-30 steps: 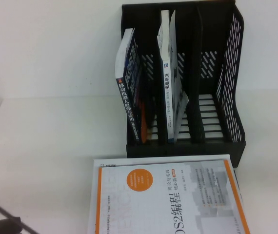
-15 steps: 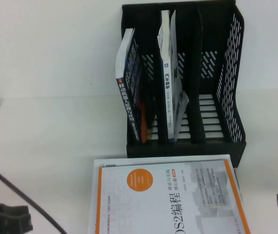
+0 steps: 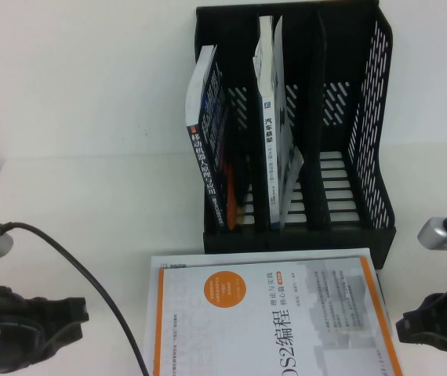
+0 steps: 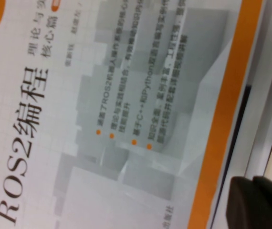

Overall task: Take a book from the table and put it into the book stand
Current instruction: Push book with right arm

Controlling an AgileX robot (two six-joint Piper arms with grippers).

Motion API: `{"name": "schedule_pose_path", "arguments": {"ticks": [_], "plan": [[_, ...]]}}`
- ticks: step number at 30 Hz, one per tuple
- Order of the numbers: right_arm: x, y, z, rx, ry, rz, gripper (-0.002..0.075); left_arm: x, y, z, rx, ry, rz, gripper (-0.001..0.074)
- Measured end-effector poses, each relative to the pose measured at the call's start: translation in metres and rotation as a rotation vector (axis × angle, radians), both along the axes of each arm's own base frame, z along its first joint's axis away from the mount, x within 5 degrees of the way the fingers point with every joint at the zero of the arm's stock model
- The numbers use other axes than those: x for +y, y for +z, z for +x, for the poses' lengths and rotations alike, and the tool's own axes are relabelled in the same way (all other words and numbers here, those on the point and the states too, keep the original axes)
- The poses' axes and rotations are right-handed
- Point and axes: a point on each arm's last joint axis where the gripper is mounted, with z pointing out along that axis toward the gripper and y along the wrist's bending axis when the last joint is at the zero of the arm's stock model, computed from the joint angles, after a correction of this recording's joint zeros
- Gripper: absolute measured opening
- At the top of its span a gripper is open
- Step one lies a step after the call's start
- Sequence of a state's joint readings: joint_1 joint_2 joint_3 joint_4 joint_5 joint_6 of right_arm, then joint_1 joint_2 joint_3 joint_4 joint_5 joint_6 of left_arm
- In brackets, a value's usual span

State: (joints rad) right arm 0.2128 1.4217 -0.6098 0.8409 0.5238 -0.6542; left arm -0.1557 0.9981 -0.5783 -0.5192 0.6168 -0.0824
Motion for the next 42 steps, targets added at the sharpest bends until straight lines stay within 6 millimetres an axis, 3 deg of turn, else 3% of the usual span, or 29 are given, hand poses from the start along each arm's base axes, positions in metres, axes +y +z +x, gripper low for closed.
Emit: {"name": "schedule_pose_path", "arguments": {"ticks": [29,42], "plan": [[0.004,-0.011,0.008,0.070,0.018,0.002,-0.0001,-0.001,0.008,0.009,-0.088,0.093,-0.089,-0.0002],[0.026,-0.011,0.002,0.030,0.083,-0.012,0.0000,0.000,0.009,0.011,-0.102,0.102,-0.089,-0.0002]]}}
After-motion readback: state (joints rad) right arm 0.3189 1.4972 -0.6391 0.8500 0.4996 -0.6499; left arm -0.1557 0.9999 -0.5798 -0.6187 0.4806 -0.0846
